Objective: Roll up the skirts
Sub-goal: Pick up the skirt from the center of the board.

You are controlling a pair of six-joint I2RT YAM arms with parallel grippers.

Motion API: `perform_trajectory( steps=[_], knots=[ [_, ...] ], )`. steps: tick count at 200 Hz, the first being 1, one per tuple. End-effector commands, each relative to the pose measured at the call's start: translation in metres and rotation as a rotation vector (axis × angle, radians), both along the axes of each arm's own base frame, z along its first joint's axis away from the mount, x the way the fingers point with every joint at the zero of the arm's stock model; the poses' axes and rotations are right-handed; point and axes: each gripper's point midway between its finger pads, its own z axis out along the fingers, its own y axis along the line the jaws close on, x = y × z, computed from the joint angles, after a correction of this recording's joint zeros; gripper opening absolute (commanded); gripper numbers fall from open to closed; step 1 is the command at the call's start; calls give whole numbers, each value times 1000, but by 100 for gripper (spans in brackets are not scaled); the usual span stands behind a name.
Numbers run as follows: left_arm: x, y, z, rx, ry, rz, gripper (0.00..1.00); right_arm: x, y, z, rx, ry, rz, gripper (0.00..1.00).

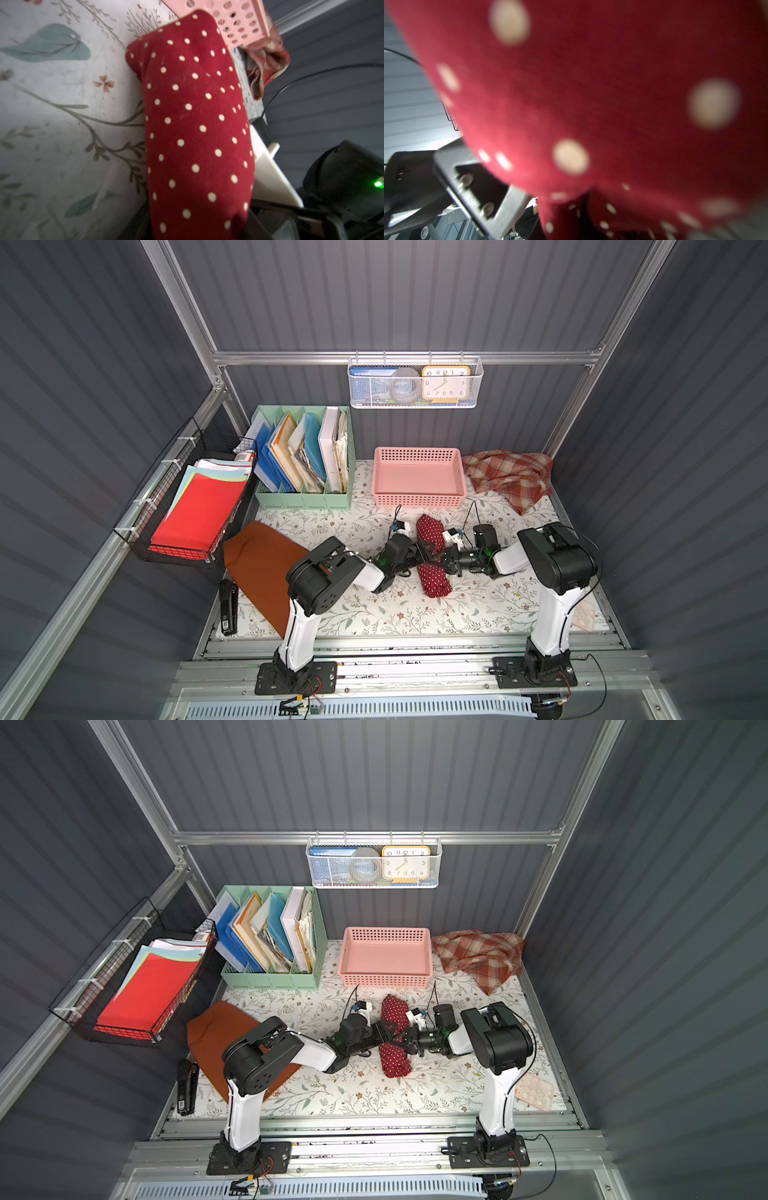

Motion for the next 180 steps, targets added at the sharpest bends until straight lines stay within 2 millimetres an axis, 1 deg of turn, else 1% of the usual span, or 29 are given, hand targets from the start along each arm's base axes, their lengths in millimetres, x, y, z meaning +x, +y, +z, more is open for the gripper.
perform_trajectory(
  steps=[1,9,17,31,38,48,52,61,66,74,84,94,108,124,130,133,135,139,149,160,163,165,168,180],
  knots=[
    [-37,-19,-37,-6,117,-139,25,-18,-19,-68,-221,189,-101,0],
    [-40,-23,-35,-17,116,-160,18,-17,-19,-67,-222,187,-103,0],
    [-42,-27,-32,-24,113,-178,14,-17,-20,-67,-228,184,-104,0],
    [-48,-32,-23,-42,99,-213,0,-17,-21,-68,-241,182,-106,0],
    [-51,-36,-16,-56,77,-235,0,-17,-22,-68,-244,177,-109,0],
    [-55,-39,-10,-48,63,-256,0,-16,-23,-66,-252,170,-114,0],
    [-56,-40,-8,-40,54,-266,0,-16,-23,-66,-256,168,-114,4],
    [-55,-37,-4,-8,43,-252,0,-15,-24,-61,-256,159,-120,22],
    [-53,-32,-2,8,34,-231,0,-16,-24,-55,-252,146,-125,32],
    [-54,-28,2,28,19,-227,0,-15,-24,-42,-245,113,-137,43],
    [-44,-14,3,91,-9,-182,0,-16,-30,-27,-271,78,-164,52],
    [-36,-7,5,127,-21,-181,0,-18,-36,-9,-309,27,-185,60],
    [-26,0,11,110,-33,-177,0,-23,-52,13,-399,-29,-226,63],
    [-16,5,13,130,-50,-168,0,-27,-71,42,-489,-109,-293,68],
    [-13,7,10,137,-42,-162,0,-29,-77,53,-516,-138,-315,69],
    [-12,8,11,134,-44,-158,0,-32,-81,54,-534,-137,-320,69],
    [-12,8,11,131,-47,-158,0,-32,-83,62,-537,-163,-332,69],
    [-11,7,12,124,-50,-164,0,-33,-88,70,-556,-183,-349,70],
    [-9,10,12,125,-48,-156,0,-36,-103,81,-617,-215,-403,70],
    [-7,11,17,120,-56,-154,0,-39,-119,90,-682,-241,-464,71],
    [-6,13,20,120,-62,-146,0,-40,-122,91,-692,-244,-475,71],
    [-5,14,22,119,-67,-142,0,-39,-129,92,-720,-252,-502,70],
    [-5,14,25,117,-74,-139,0,-39,-133,92,-736,-259,-520,70],
    [0,13,42,105,-101,-143,0,-39,-146,94,-775,-279,-578,70]
  ],
)
